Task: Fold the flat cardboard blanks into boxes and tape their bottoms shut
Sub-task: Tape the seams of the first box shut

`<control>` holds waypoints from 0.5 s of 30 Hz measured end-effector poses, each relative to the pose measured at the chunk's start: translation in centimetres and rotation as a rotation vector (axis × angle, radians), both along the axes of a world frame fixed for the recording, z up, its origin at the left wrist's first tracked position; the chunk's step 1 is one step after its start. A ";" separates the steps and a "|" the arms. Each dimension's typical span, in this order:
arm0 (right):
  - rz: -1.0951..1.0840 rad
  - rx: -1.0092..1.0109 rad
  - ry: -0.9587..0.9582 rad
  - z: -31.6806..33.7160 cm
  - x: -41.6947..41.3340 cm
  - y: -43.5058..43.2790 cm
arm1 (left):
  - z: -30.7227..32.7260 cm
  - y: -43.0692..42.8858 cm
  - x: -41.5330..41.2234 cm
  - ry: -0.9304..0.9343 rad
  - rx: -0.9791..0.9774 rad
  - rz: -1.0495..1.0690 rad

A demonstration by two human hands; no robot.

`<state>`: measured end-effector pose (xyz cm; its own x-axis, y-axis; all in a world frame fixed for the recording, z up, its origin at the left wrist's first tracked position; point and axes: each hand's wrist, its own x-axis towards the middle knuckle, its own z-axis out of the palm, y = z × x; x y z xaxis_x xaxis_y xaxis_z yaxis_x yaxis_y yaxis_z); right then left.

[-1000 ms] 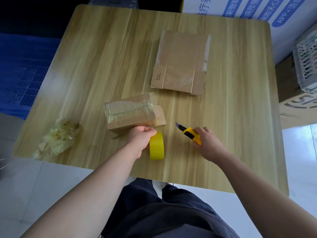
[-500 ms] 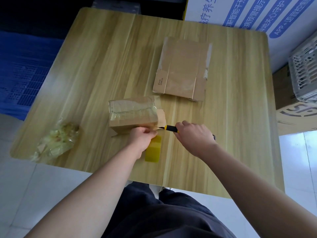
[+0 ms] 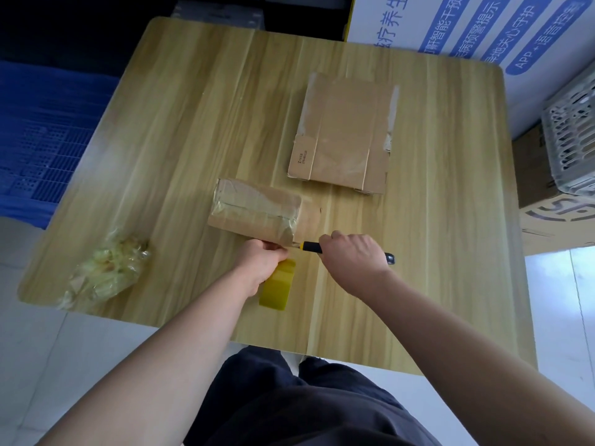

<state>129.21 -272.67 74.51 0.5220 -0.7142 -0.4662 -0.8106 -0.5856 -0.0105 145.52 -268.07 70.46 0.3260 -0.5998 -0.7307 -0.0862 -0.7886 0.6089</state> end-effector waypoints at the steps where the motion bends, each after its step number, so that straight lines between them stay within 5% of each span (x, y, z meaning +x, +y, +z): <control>1: -0.005 -0.011 -0.006 0.0 -0.3 -0.1 | 0.0 -0.1 0.1 -0.020 0.003 -0.019; 15: -0.113 -0.102 -0.110 1.9 -1.4 -1.4 | 1.3 -3.4 0.2 -0.291 -0.154 -0.172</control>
